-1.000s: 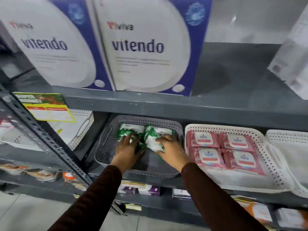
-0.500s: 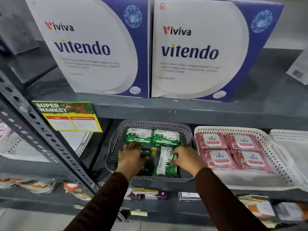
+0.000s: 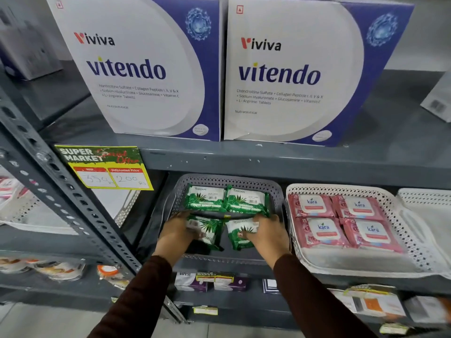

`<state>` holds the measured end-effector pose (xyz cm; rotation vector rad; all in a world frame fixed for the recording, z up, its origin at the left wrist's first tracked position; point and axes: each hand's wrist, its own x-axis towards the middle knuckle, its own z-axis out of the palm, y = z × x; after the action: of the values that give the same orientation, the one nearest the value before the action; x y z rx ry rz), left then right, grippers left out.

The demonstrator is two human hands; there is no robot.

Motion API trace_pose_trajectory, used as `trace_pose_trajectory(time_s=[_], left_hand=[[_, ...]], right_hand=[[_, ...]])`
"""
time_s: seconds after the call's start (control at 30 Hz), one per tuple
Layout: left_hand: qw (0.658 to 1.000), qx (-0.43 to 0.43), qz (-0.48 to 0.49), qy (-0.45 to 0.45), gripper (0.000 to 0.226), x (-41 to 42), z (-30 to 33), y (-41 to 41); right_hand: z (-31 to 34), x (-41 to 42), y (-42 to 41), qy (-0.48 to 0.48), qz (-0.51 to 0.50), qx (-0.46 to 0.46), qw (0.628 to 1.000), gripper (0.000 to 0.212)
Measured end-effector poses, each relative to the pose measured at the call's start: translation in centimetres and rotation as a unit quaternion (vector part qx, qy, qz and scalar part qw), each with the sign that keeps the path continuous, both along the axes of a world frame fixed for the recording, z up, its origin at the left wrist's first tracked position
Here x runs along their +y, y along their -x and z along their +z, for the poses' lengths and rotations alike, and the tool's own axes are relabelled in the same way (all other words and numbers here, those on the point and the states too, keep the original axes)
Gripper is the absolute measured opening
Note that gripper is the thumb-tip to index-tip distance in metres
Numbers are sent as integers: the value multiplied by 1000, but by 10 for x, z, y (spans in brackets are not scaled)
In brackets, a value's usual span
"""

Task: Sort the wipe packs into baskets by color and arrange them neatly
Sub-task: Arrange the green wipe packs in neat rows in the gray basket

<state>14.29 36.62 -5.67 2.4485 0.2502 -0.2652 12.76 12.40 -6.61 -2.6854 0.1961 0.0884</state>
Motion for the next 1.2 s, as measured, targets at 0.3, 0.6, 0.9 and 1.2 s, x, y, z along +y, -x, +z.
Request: trace_pose_trajectory(time_s=[0.3,0.6,0.9,1.2], left_hand=[[978,-34,-164,-122,69,2,12,1],[967,-1,-109,-230,60,-22,27,-12],[983,11,-70,-171,54,-23,24,-3],[977,-4,-189,-99,60,4,12,-11]], right_hand=[[11,4,-11,109,78,21,991,51],[6,3,-10,66,88,10,994,36],[1,1,-11,48,95,-2,994,42],[6,-6,-1,-24,157,8,987,59]])
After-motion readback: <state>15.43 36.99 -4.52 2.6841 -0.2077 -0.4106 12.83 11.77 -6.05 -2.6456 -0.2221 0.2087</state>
